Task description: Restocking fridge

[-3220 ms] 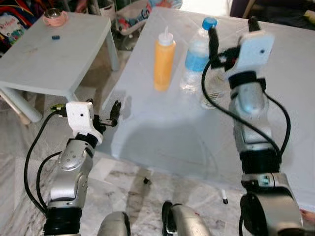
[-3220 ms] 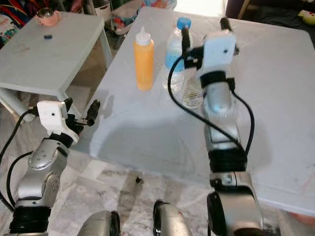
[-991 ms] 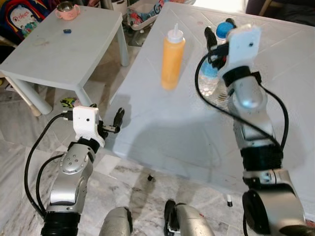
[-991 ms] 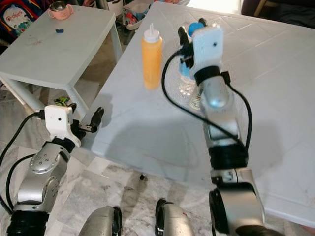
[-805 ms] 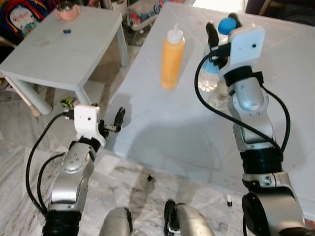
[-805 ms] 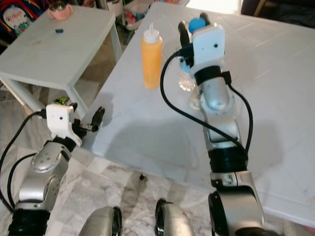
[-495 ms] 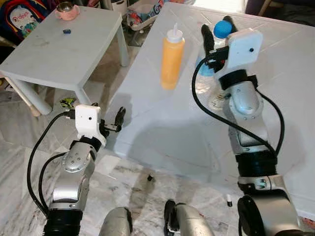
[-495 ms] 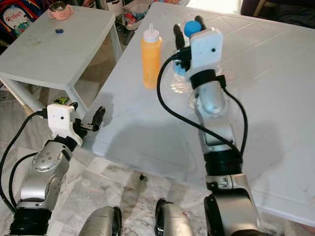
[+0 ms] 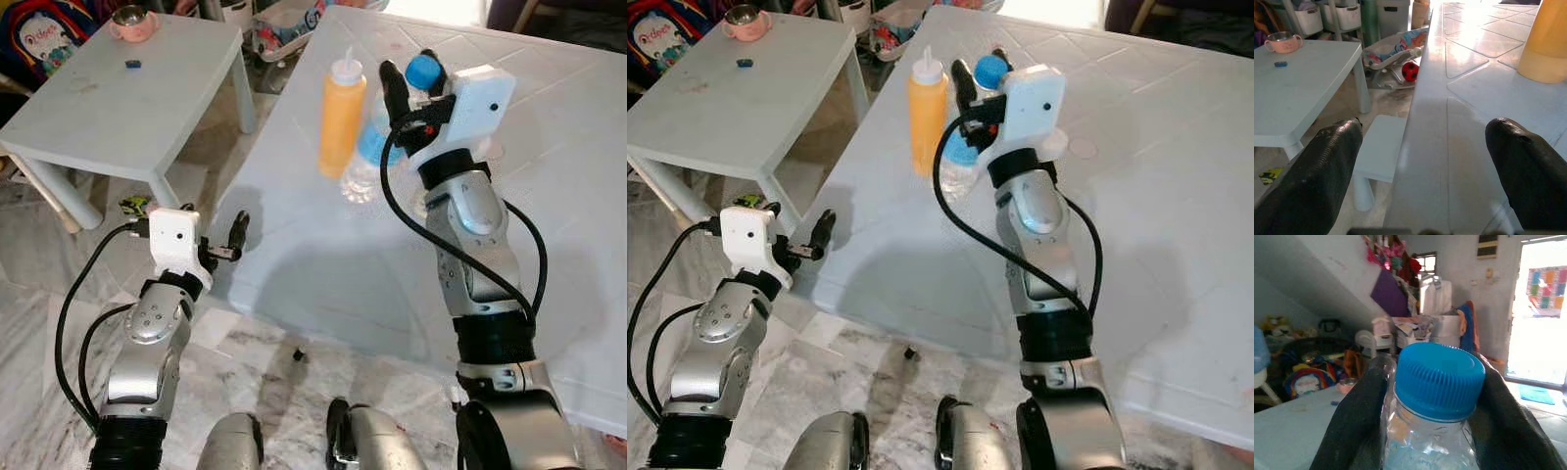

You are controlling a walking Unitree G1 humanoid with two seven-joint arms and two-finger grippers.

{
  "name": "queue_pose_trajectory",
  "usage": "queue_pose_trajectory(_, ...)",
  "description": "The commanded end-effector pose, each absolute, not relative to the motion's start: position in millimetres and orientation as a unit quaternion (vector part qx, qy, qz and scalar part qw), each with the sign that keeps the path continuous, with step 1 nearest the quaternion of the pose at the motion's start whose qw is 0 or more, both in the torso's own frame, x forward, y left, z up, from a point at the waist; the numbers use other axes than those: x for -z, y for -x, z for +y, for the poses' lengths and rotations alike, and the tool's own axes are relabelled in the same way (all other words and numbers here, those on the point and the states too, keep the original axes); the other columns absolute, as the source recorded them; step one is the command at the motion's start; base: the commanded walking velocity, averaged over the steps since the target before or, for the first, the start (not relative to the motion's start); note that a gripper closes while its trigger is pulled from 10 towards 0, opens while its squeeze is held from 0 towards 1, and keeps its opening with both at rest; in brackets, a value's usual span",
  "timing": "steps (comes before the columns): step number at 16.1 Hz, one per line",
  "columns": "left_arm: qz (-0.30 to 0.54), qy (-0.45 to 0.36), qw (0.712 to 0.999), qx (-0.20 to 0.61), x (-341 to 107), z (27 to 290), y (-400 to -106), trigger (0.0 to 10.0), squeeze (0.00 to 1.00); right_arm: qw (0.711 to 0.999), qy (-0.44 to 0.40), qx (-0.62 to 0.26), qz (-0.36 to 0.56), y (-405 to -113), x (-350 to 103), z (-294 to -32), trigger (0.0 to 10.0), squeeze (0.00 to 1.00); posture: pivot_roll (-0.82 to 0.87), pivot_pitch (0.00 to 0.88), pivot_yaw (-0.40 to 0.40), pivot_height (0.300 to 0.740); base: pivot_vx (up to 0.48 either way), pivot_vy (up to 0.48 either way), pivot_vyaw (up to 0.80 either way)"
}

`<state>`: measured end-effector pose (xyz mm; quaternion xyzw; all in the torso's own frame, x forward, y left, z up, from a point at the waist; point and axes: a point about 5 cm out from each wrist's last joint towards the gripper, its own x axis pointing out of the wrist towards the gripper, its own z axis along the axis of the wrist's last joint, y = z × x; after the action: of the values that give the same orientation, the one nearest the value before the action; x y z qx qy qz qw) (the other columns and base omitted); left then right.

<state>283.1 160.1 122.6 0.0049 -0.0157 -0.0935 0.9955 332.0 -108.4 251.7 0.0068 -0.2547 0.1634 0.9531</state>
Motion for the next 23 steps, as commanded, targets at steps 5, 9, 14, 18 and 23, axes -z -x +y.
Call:
queue_pose_trajectory(5, -0.007, -0.009, 0.997, 0.073, -117, 165, -284, 10.0, 0.00, 0.947, -0.020, -0.208, -0.243, -320, -247, -97, 10.0, 0.00, 0.01, 0.134, -0.007, 0.740, -0.111, 0.000, 0.00)
queue_pose_trajectory(9, -0.009, -0.009, 0.998, 0.069, -116, 163, -285, 10.0, 0.00, 0.945, -0.024, -0.228, -0.232, -316, -244, -94, 10.0, 0.00, 0.01, 0.135, -0.014, 0.740, -0.308, 0.000, 0.00)
queue_pose_trajectory(14, -0.010, -0.009, 0.998, 0.063, -115, 163, -285, 10.0, 0.00, 0.953, -0.022, -0.213, -0.213, -318, -235, -98, 10.0, 0.00, 0.01, 0.131, -0.020, 0.740, -0.353, 0.000, 0.00)
queue_pose_trajectory(18, -0.010, -0.025, 0.997, 0.066, -113, 169, -286, 10.0, 0.00, 0.957, -0.045, -0.197, -0.209, -321, -231, -103, 10.0, 0.00, 0.01, 0.119, -0.026, 0.740, -0.350, 0.000, 0.00)
queue_pose_trajectory(23, -0.023, -0.039, 0.999, 0.026, -119, 191, -289, 10.0, 0.00, 0.965, -0.075, -0.199, -0.156, -313, -194, -112, 10.0, 0.00, 0.03, 0.046, -0.025, 0.740, -0.353, 0.000, 0.00)
